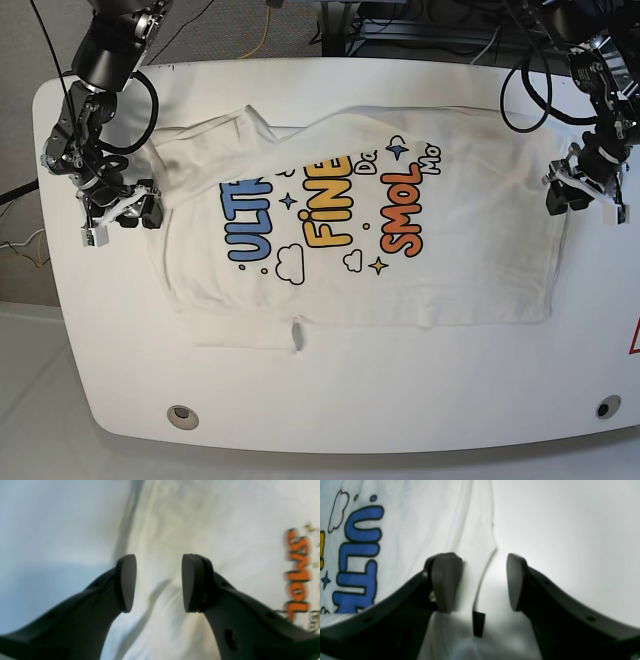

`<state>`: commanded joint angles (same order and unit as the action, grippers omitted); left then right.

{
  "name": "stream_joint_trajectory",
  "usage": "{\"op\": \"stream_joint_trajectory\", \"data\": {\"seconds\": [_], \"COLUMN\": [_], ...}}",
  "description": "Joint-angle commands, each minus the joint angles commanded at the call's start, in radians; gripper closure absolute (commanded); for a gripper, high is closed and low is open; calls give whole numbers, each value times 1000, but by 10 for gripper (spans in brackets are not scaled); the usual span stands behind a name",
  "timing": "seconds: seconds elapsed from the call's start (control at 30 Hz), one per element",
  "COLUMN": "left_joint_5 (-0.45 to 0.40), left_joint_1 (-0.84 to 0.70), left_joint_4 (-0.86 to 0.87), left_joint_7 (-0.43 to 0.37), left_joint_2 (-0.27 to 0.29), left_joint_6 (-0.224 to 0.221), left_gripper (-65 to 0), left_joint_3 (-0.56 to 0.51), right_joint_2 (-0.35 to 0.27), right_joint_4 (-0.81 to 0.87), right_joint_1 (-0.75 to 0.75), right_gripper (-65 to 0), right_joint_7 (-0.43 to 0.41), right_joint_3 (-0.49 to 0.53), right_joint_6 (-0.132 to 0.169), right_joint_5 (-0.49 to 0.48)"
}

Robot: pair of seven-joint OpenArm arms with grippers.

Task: Fold the T-shirt properly
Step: 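Move the open left gripper along the shirt's side edge toward the hem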

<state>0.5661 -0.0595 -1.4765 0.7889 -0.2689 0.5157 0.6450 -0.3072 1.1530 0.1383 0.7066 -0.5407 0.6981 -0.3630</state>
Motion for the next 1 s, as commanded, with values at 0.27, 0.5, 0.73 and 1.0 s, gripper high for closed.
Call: {"op": "stream_joint_trajectory", "data": {"seconds": [0.27, 0.5, 0.73, 1.0], "left_joint_5": [12, 5, 12, 15], "left_joint_1": [37, -78, -195, -250], "left_joint_4": [45, -83, -210, -195], "left_joint_7": [1, -25, -34, -28], "left_joint_2": [-4, 5, 9, 10], "left_joint_6": [-24, -37, -33, -28], "left_gripper": [-282, -284, -284, -284], "left_joint_3": [-5, 8, 46, 92], "right_joint_2": [1, 3, 3, 3], "right_joint_4": [8, 19, 19, -4], "right_joint_1": [-6, -5, -4, 11], "right_gripper": [-311, -313, -313, -319], "right_joint_7": [7, 1, 2, 8], "right_joint_3": [0, 5, 1, -4], "right_joint_6": [0, 0, 0, 0], "right_joint_5": [-6, -14, -2, 17]}}
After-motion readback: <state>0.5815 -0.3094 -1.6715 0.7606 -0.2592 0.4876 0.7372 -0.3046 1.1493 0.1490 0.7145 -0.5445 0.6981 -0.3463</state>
